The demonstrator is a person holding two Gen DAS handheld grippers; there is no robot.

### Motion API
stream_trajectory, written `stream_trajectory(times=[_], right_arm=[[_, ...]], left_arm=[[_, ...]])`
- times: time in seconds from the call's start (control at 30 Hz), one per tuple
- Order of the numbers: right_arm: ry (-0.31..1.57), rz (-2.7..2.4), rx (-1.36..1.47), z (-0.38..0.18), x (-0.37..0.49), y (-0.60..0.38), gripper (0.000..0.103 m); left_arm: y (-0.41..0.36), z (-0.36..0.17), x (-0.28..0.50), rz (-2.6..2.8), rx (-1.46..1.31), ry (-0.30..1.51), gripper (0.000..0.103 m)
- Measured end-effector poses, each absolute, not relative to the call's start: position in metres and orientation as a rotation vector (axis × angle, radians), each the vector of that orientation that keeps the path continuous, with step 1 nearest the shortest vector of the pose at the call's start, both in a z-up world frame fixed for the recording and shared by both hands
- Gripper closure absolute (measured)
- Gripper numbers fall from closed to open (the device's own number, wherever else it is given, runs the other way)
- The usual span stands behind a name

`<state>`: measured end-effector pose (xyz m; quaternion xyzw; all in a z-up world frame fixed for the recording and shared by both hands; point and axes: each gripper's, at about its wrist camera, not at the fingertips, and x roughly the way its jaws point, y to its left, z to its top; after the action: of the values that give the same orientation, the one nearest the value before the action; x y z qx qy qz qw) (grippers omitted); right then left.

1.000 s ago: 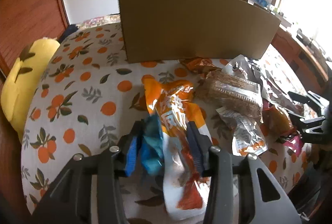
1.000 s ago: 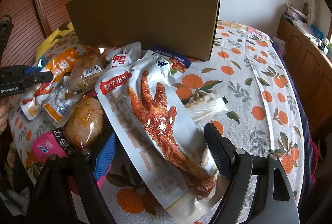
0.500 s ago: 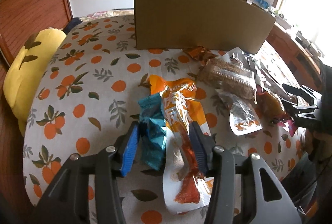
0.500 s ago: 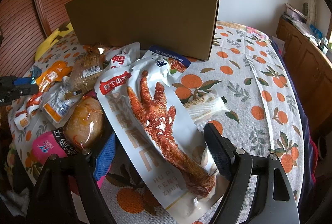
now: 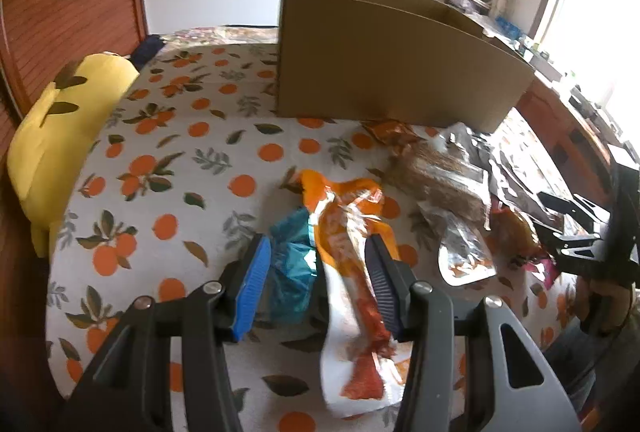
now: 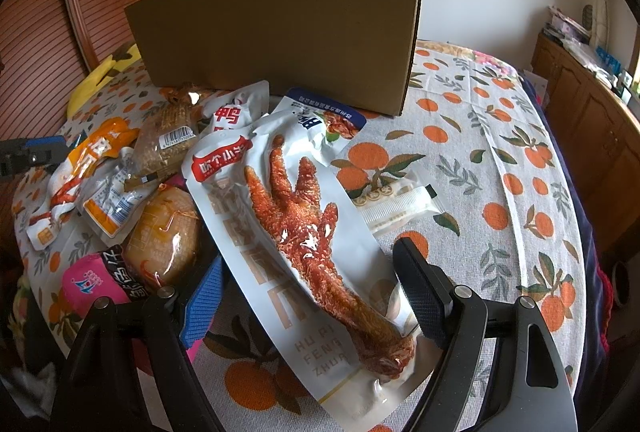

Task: Organize snacks
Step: 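Close the left gripper on the teal candy while the right gripper grasps the white chicken-feet pack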

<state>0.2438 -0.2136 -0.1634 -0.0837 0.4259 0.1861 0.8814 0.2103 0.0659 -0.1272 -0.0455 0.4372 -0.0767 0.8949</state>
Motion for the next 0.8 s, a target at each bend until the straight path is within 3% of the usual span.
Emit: stream_trajectory(times=[0.8], right_arm=[[0.886,0.387,-0.176,-0.164,0.243,-0.214,0.020]], left_arm=[[0.077,-0.142,0.215,-0.115,-0.074,0.944,0.055]])
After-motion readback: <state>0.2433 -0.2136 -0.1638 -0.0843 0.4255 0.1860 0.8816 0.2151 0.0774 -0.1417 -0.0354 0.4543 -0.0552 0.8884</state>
